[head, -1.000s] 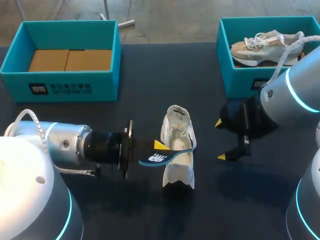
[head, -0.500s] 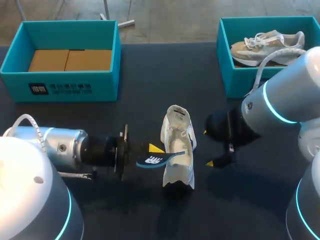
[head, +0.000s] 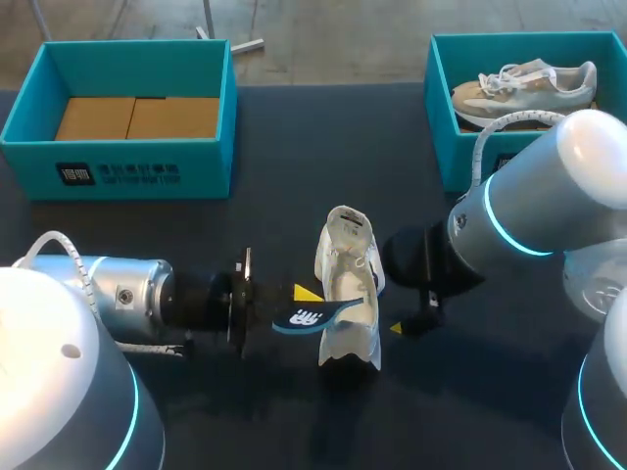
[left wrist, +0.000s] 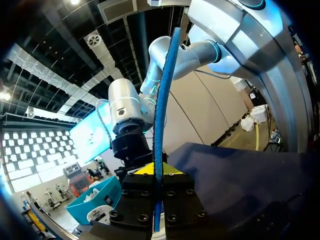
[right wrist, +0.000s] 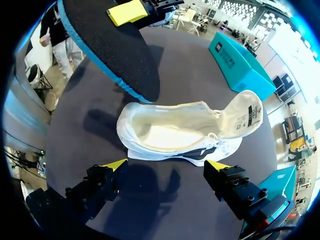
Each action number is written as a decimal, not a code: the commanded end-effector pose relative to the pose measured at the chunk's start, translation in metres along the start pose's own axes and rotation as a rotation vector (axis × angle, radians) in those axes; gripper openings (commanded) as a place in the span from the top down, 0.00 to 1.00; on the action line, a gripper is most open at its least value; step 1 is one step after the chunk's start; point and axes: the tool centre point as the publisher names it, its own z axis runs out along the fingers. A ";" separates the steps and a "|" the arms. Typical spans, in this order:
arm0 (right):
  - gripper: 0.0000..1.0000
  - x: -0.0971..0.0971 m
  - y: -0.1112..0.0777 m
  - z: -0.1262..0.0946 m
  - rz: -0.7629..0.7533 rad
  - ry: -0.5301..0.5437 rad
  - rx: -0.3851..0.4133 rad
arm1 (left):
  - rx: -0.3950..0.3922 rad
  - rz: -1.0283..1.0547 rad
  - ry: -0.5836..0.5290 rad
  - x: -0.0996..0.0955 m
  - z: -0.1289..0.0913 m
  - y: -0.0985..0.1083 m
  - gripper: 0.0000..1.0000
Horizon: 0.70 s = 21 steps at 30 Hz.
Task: Take the shoe out of the shoebox, open the shoe tongue, remove and reinsert the insole, then place the shoe into the shoebox
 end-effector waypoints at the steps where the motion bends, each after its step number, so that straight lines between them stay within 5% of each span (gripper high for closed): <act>1: 0.00 0.000 0.000 0.002 0.000 -0.001 0.000 | 0.021 0.016 -0.007 -0.004 0.004 0.001 1.00; 21: 0.00 -0.017 -0.020 0.005 -0.021 0.030 0.003 | 0.023 0.013 -0.013 -0.014 0.025 0.033 1.00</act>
